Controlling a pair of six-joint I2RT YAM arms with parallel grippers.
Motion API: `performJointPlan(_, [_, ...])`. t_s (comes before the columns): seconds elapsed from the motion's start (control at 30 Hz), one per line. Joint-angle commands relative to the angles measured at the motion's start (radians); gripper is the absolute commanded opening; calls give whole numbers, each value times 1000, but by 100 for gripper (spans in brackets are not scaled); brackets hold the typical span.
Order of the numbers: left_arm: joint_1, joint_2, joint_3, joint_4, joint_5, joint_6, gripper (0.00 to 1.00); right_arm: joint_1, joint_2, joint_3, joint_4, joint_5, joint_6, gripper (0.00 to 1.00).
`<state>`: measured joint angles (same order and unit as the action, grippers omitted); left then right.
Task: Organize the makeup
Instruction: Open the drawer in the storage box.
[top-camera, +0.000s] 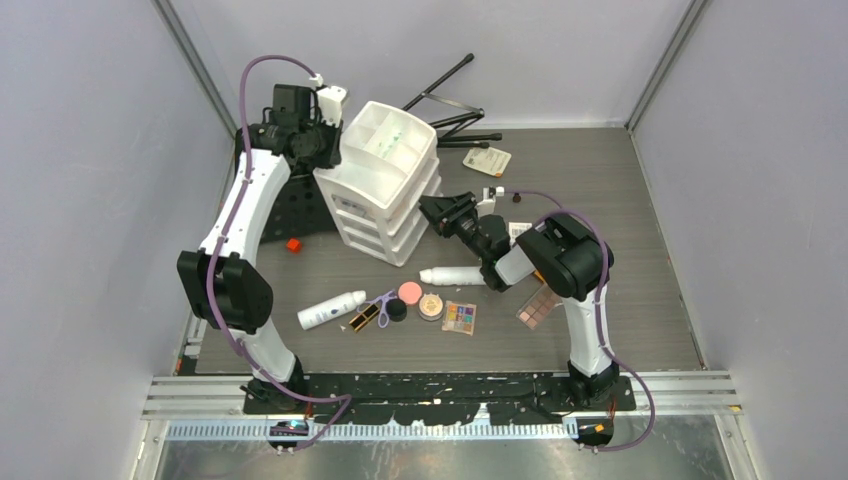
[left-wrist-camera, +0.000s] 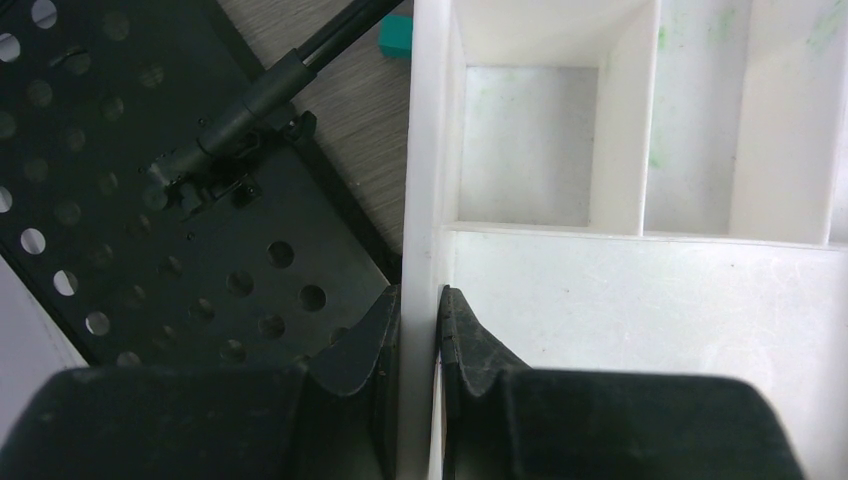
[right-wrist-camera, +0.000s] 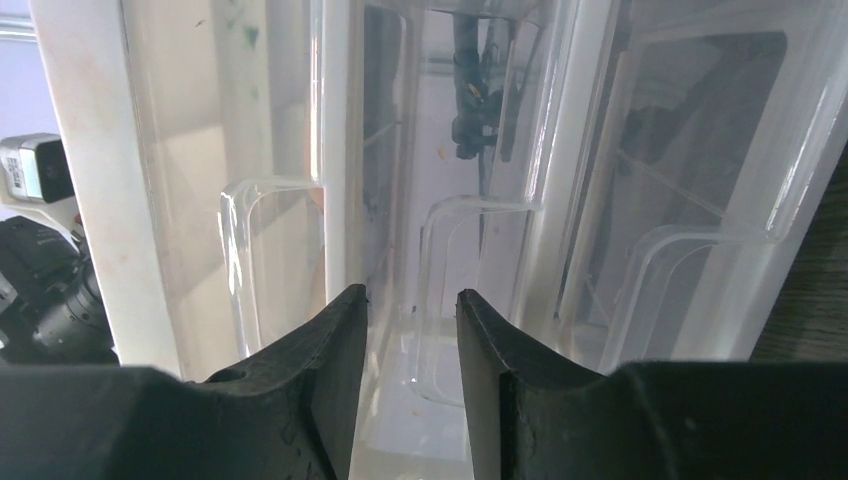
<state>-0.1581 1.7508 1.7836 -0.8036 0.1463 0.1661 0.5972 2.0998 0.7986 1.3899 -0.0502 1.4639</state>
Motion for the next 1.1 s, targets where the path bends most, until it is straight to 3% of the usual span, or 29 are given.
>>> performJointPlan(0.0, [52,133,-78,-169,-289,67,0,-1,-6,36,51,-8,14,42])
performJointPlan(0.37, [52,136,-75,-171,-286,66,0,-1,-45,42,51,-12,43,32])
performJointPlan(1.07, [52,144,-67,-180,-298,63,0,-21,-260,-151,50,29,-36,31])
